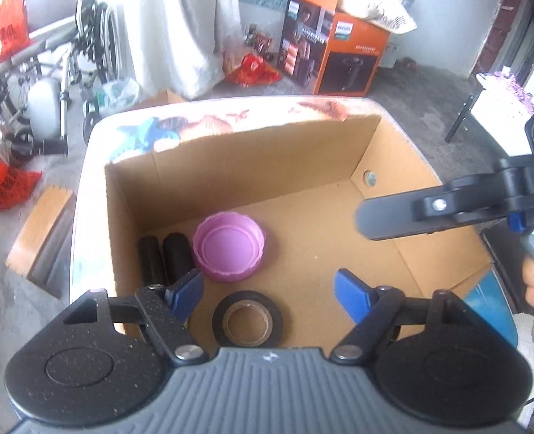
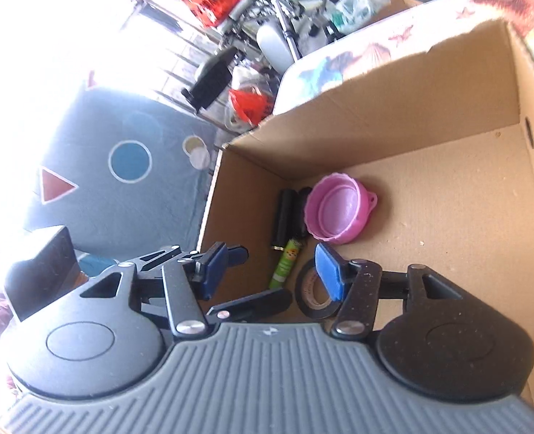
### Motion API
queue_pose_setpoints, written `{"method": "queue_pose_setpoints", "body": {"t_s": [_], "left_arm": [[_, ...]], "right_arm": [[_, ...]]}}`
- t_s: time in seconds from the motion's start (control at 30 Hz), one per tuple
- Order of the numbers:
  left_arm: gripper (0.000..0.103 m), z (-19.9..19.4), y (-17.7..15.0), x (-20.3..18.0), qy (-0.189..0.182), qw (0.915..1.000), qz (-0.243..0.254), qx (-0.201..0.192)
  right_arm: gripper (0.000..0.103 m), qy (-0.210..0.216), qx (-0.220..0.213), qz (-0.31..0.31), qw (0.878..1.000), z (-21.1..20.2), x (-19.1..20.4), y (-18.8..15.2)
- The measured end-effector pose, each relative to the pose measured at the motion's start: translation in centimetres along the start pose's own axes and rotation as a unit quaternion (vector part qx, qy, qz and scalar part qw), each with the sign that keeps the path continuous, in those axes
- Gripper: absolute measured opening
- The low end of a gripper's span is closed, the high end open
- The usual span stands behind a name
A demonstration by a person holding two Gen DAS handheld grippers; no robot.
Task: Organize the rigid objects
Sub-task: 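Open the right tool over the box and lift it out, then move the open right tool back toward the objects on the table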
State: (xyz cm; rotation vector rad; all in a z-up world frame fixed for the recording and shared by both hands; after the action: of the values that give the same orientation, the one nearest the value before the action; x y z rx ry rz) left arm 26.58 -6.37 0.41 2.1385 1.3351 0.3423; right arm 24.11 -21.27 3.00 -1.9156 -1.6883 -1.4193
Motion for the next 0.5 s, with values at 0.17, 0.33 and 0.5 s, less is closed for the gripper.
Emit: {"method": "queue_pose_setpoints", "body": {"t_s": [0.17, 0.33, 0.5], "left_arm": [[0.090, -6.3, -0.4, -2.3, -0.012, 0.9944, 0.027, -0.102], [0.090, -10.1, -3.3, -4.8, -0.050, 0.9889, 0.007, -0.140], [0.091, -10.3, -7.3, -6.4, -0.057, 0.9883, -0.033, -0.138]], "right_arm": [[0.086, -0.035, -0.087, -0.069, 0.993, -8.4, 2.1, -3.3], [0.102, -0.101, -0.130, -0.107, 0.981, -14.4, 1.9, -9.3], [0.102, -0.156, -0.144, -0.111, 0.971, -15.9, 0.3, -14.9]]}}
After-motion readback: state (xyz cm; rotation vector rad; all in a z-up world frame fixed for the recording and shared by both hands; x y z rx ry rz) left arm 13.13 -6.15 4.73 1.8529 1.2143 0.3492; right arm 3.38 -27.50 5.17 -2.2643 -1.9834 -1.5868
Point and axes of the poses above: each gripper's, at about its wrist camera, not at the fingertips, and z roughly the way its jaws point, x to its left, y to its top, the point moved 7 cm from there along z, roughly the way its jaws point, and after that the axes turned 1 degree about y, right-handed, at the moved point
